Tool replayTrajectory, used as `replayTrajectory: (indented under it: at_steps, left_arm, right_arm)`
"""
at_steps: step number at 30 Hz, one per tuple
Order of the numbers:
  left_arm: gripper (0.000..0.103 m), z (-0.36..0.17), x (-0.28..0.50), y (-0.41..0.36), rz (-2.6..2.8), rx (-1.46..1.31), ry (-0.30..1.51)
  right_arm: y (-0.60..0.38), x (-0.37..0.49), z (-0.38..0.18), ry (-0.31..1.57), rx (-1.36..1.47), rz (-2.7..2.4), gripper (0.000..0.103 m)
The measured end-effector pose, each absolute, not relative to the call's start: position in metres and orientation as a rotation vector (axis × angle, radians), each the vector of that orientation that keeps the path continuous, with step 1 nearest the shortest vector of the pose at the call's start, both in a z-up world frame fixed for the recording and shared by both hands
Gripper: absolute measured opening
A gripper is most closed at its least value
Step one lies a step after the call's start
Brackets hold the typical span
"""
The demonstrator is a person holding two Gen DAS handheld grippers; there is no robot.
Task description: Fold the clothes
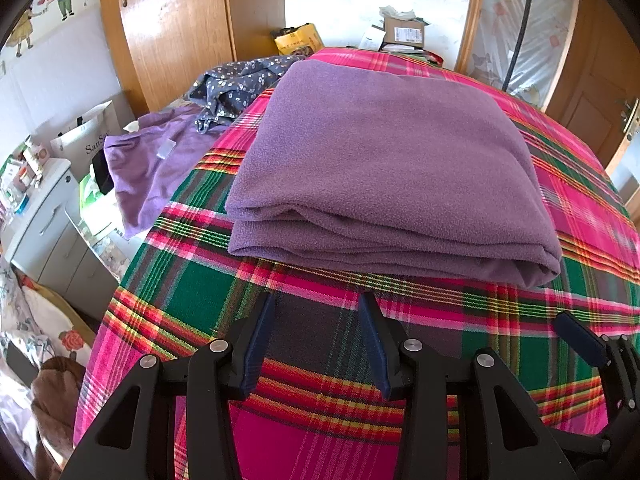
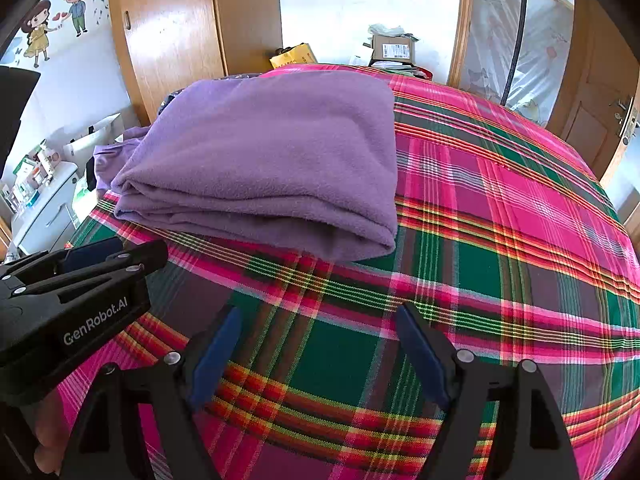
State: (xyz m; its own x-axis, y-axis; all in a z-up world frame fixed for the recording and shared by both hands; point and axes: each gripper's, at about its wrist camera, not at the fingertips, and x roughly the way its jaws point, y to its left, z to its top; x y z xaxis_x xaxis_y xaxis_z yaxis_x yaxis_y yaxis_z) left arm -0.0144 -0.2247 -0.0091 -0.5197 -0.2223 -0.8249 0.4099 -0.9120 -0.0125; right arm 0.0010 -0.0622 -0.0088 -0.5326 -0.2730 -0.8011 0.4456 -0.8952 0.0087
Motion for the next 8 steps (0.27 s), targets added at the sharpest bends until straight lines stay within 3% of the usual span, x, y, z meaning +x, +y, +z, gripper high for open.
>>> replayTrajectory:
  at_steps: [8]
  left_arm:
    - [0.044, -0.0085, -0.0135, -0.2256, -2.443, 1.283, 0.294]
  right_arm:
    - [-0.0629, 0.0007, -0.0090, 0.277, 1.218, -2.423, 0.081]
